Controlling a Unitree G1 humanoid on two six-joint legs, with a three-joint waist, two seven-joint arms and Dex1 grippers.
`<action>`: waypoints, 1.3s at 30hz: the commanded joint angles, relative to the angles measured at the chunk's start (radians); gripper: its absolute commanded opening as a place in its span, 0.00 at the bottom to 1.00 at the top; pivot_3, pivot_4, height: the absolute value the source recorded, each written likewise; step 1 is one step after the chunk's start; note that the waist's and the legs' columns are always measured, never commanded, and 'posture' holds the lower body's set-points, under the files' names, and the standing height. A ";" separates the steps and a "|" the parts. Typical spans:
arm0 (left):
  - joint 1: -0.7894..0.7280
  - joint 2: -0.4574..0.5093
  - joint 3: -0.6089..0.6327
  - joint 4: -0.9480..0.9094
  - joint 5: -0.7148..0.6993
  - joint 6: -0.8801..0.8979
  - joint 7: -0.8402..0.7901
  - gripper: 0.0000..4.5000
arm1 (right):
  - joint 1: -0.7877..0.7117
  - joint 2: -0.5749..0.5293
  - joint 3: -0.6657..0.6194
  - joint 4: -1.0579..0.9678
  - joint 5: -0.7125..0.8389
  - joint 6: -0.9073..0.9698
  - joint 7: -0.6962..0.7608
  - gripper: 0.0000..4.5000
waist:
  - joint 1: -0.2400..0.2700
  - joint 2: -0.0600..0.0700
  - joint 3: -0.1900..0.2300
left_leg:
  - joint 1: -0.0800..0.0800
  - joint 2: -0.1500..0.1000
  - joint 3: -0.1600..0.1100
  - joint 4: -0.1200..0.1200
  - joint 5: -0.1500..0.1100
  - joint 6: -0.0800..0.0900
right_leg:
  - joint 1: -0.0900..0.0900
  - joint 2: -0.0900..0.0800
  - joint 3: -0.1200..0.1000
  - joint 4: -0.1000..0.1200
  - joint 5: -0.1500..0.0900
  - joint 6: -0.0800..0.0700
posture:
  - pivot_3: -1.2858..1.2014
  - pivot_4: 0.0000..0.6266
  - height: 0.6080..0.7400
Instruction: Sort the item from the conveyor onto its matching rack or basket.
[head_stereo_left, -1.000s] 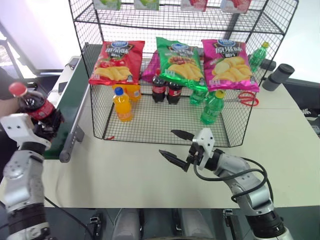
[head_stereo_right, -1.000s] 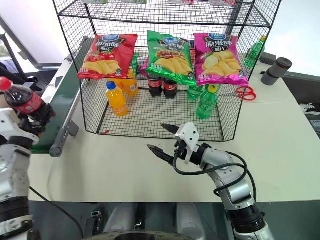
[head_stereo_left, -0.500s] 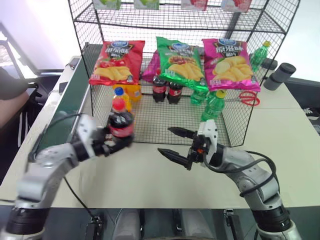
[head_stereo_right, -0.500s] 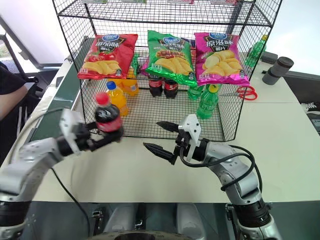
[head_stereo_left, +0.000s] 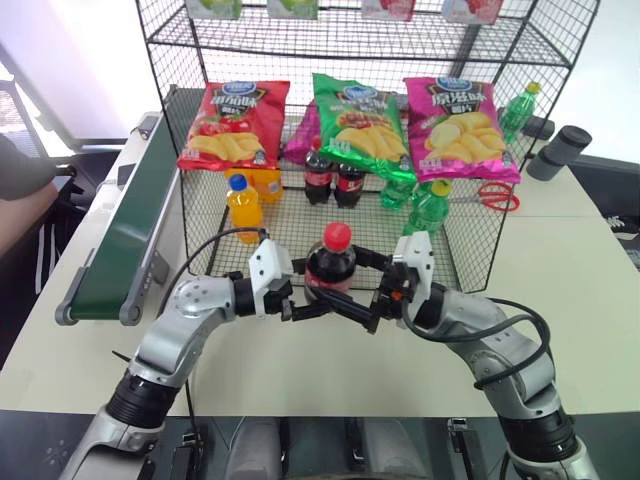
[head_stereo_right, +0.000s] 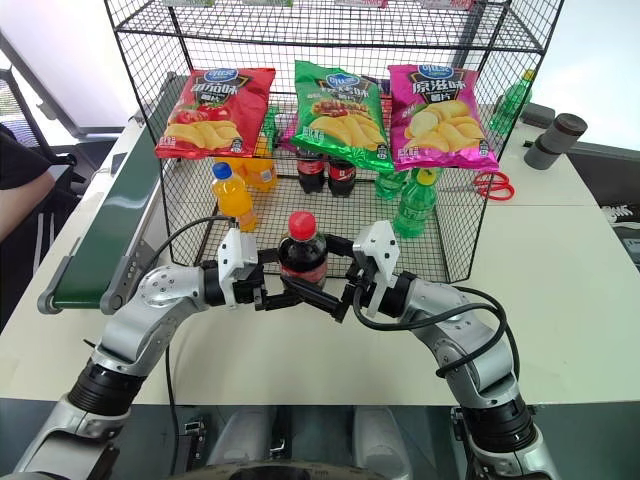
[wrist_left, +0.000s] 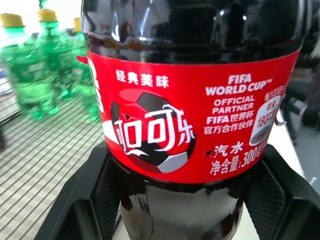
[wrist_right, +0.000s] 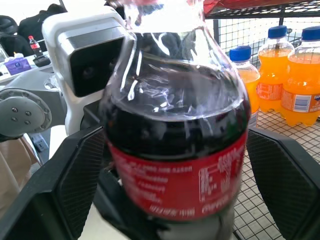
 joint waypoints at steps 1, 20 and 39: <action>-0.032 -0.011 0.009 -0.019 0.006 -0.036 -0.009 0.62 | 0.001 0.005 -0.001 -0.048 0.017 -0.005 0.000 0.94 | 0.000 0.000 0.000 | 0.000 0.000 0.000 0.000 0.000 0.000 | 0.000 0.000 0.000 0.000 0.000 0.000 | 0.52 0.24 1.00; 0.166 -0.039 0.230 0.088 0.049 -0.172 0.176 0.99 | -0.072 0.148 -0.011 0.276 -0.253 -0.284 -0.176 0.66 | -0.001 0.000 0.000 | 0.001 0.001 0.000 0.000 0.000 0.000 | -0.001 0.001 0.001 0.002 0.000 0.000 | 0.52 0.24 1.00; 0.317 -0.049 0.339 -0.024 0.022 -0.194 0.290 0.99 | -0.438 0.380 -0.070 1.087 -0.468 -0.736 -0.402 0.66 | -0.009 0.001 0.000 | 0.000 0.000 0.001 0.000 0.000 0.000 | -0.001 -0.004 0.000 0.003 0.000 0.000 | 0.52 0.24 1.00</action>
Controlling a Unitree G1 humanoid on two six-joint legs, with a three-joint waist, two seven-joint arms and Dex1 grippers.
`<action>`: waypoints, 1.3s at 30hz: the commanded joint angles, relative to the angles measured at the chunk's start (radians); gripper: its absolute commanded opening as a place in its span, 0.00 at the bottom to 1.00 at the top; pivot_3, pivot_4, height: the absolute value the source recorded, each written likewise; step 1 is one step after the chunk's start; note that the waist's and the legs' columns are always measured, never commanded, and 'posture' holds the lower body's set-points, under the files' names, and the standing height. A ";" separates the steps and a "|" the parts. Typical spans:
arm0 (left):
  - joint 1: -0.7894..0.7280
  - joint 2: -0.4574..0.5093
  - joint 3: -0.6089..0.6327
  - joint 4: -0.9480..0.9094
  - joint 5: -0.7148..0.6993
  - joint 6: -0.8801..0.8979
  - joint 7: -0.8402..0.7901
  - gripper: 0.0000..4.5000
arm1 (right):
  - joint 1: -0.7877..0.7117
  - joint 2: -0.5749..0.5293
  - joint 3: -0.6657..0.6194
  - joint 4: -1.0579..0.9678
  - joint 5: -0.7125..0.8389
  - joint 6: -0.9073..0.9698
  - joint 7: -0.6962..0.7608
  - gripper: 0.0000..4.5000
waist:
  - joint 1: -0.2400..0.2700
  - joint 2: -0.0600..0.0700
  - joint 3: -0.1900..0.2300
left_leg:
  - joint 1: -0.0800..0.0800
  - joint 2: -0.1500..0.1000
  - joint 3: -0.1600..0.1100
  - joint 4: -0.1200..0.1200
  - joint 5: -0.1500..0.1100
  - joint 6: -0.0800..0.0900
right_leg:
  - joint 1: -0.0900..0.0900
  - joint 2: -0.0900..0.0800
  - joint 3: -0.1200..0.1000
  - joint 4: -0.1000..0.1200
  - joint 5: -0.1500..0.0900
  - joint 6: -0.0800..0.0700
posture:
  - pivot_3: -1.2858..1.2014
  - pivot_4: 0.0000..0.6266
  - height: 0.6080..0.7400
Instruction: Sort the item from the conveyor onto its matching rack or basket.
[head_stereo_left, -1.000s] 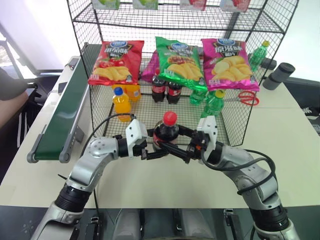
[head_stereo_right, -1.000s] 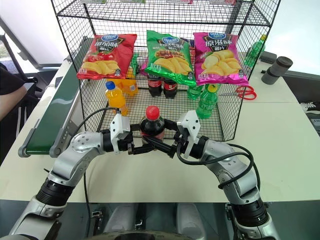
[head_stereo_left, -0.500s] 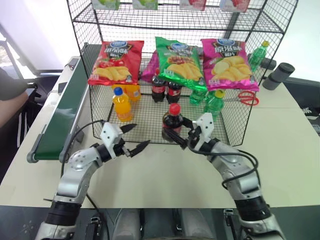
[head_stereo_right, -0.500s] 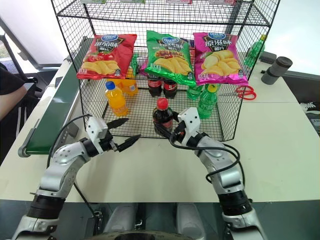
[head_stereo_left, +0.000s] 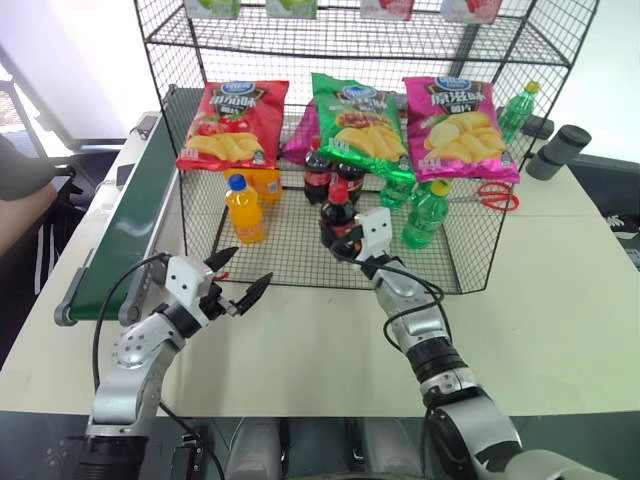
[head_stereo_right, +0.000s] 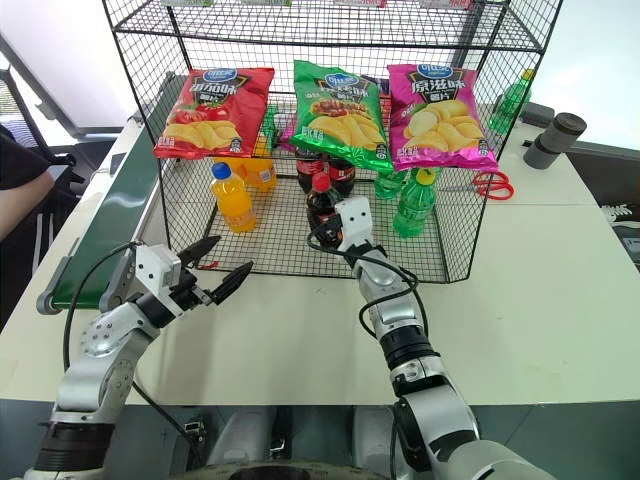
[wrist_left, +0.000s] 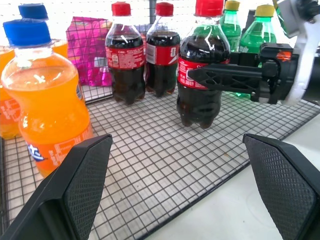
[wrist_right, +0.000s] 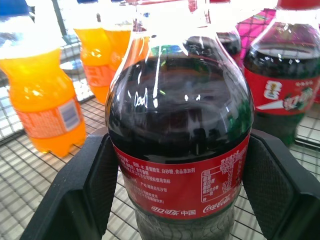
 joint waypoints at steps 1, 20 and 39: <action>0.006 0.007 0.018 -0.045 -0.005 -0.008 0.009 0.99 | -0.070 0.014 -0.022 0.067 -0.010 -0.086 -0.005 0.66 | -0.004 0.000 0.000 | 0.000 0.000 0.000 0.000 0.000 0.000 | 0.000 0.000 0.000 0.000 0.000 0.000 | 0.52 0.24 1.00; -0.049 0.024 -0.011 -0.044 0.011 0.095 0.035 1.00 | 0.218 -0.176 -0.012 -0.343 0.043 0.015 0.251 0.99 | -0.019 0.001 0.000 | 0.000 0.000 0.000 0.000 0.000 0.000 | 0.001 -0.002 0.000 0.000 0.000 0.000 | 0.52 0.24 1.00; -0.048 0.220 0.122 0.083 -0.001 0.086 -0.109 1.00 | 0.691 -0.664 -0.451 -0.855 0.376 0.366 0.497 0.99 | -0.009 0.002 0.000 | 0.002 0.000 -0.001 -0.001 0.000 0.000 | 0.003 -0.001 0.000 -0.002 0.000 0.000 | 0.52 0.24 1.00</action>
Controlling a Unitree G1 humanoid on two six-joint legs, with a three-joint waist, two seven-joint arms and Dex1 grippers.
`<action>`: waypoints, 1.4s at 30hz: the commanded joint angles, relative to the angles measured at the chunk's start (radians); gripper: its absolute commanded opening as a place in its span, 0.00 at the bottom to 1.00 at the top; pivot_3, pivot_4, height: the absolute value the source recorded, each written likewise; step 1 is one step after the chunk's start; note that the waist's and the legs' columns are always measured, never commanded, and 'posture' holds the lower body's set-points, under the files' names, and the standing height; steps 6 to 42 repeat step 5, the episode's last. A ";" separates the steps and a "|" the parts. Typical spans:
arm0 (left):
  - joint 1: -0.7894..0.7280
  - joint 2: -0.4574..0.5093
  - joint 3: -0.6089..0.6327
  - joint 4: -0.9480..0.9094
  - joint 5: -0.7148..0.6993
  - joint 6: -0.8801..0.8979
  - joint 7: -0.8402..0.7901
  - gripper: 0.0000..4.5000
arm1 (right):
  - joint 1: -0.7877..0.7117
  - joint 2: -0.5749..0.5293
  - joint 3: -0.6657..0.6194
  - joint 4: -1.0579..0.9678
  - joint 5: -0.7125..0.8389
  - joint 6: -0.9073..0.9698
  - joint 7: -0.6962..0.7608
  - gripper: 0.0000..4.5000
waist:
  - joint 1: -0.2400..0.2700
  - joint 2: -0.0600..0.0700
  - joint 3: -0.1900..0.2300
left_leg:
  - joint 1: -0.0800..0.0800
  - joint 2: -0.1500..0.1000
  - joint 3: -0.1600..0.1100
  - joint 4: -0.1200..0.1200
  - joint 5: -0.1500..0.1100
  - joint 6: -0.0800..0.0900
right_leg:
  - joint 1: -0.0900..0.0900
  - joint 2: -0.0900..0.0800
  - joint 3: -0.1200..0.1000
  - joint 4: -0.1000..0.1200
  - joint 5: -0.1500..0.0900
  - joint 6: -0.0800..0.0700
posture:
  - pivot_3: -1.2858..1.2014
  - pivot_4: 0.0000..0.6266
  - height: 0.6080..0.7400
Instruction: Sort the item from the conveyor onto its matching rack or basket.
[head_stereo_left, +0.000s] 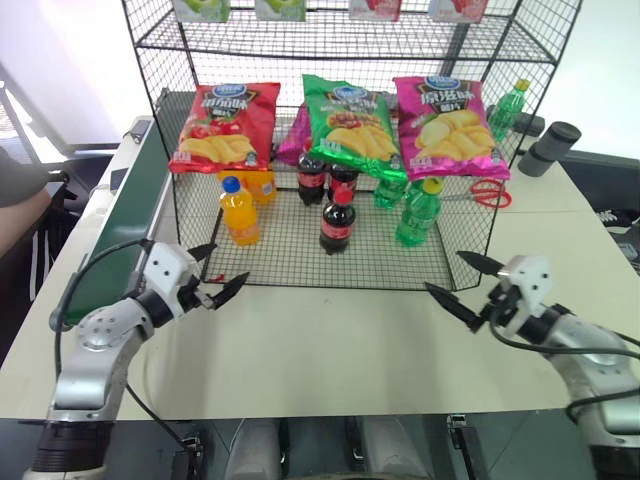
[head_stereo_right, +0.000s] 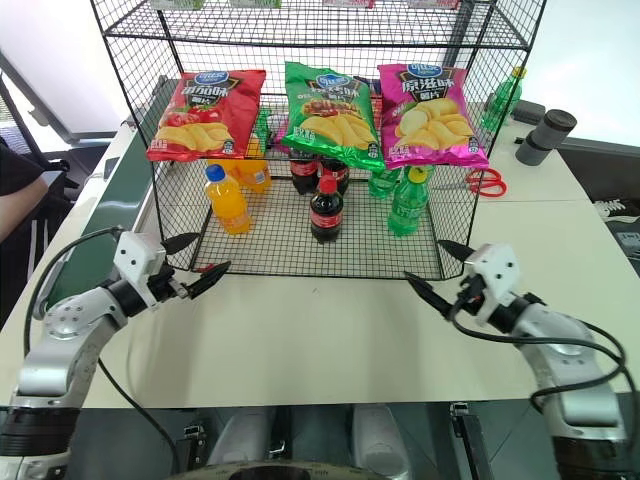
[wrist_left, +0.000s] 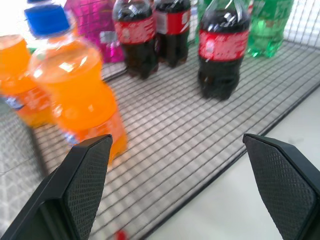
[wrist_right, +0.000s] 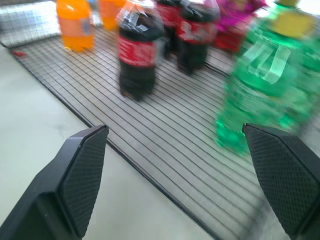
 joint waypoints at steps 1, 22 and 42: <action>-0.002 0.029 0.042 0.028 -0.019 -0.026 -0.041 1.00 | 0.020 -0.026 -0.065 -0.036 0.029 0.005 0.019 0.99 | 0.004 0.000 0.000 | 0.000 0.000 0.000 0.000 0.000 0.000 | 0.000 0.000 0.000 0.000 0.000 0.000 | 0.52 0.24 1.00; -0.005 0.030 0.045 0.046 -0.022 -0.038 -0.062 1.00 | 0.014 -0.024 -0.074 -0.027 0.025 0.009 0.014 0.99 | 0.013 0.000 0.000 | 0.000 0.000 0.000 0.000 0.000 0.000 | 0.000 0.000 0.000 0.000 0.000 0.000 | 0.52 0.24 1.00; -0.005 0.030 0.045 0.046 -0.022 -0.038 -0.062 1.00 | 0.014 -0.024 -0.074 -0.027 0.025 0.009 0.014 0.99 | 0.013 0.000 0.000 | 0.000 0.000 0.000 0.000 0.000 0.000 | 0.000 0.000 0.000 0.000 0.000 0.000 | 0.52 0.24 1.00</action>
